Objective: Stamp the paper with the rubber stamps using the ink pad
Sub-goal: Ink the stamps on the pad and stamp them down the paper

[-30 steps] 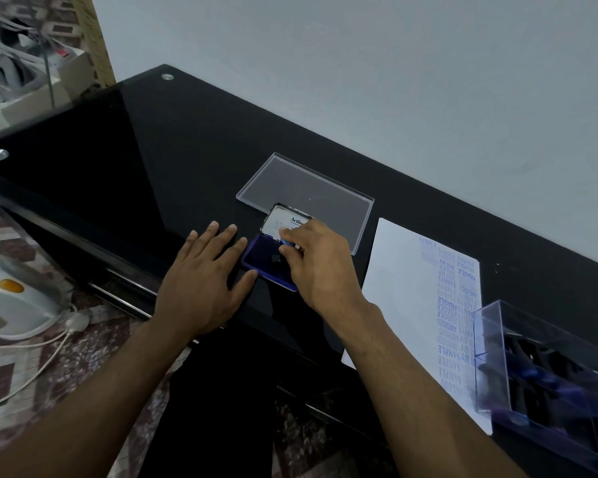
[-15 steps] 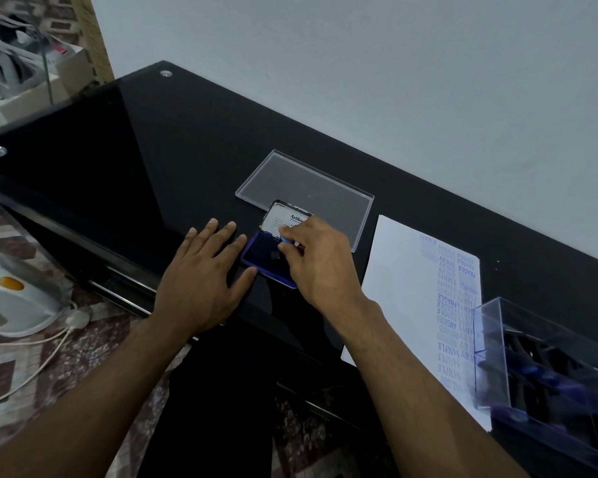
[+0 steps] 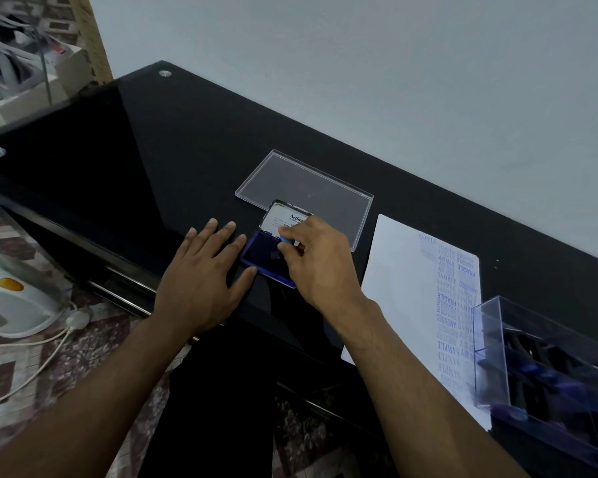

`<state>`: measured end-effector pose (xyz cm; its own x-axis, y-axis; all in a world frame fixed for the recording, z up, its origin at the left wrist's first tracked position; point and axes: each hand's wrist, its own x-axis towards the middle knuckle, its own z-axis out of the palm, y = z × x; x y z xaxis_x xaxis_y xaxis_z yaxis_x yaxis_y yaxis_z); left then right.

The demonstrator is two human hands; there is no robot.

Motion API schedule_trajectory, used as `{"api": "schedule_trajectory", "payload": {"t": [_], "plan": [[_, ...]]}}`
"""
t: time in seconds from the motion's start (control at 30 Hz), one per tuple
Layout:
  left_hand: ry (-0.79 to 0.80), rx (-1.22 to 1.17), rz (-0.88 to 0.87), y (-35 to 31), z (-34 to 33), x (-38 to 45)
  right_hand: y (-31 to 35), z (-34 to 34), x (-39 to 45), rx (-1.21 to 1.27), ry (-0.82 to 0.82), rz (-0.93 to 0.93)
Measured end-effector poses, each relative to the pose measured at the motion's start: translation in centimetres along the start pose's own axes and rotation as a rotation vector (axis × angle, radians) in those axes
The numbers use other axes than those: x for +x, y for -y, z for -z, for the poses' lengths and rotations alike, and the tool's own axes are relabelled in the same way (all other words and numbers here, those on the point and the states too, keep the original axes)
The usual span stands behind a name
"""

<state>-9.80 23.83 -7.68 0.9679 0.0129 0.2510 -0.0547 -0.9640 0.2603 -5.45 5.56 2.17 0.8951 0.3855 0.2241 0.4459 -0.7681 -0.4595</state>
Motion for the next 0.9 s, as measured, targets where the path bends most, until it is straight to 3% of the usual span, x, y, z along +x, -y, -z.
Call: {"api": "schedule_trajectory", "payload": {"t": [0.3, 0.9], "plan": [[0.008, -0.007, 0.004, -0.02, 0.02, 0.05, -0.08, -0.07, -0.12, 0.027, -0.043, 0.006], [0.017, -0.004, 0.006, -0.05, 0.22, 0.02, 0.23, 0.38, -0.12, 0.021, 0.035, -0.028]]}}
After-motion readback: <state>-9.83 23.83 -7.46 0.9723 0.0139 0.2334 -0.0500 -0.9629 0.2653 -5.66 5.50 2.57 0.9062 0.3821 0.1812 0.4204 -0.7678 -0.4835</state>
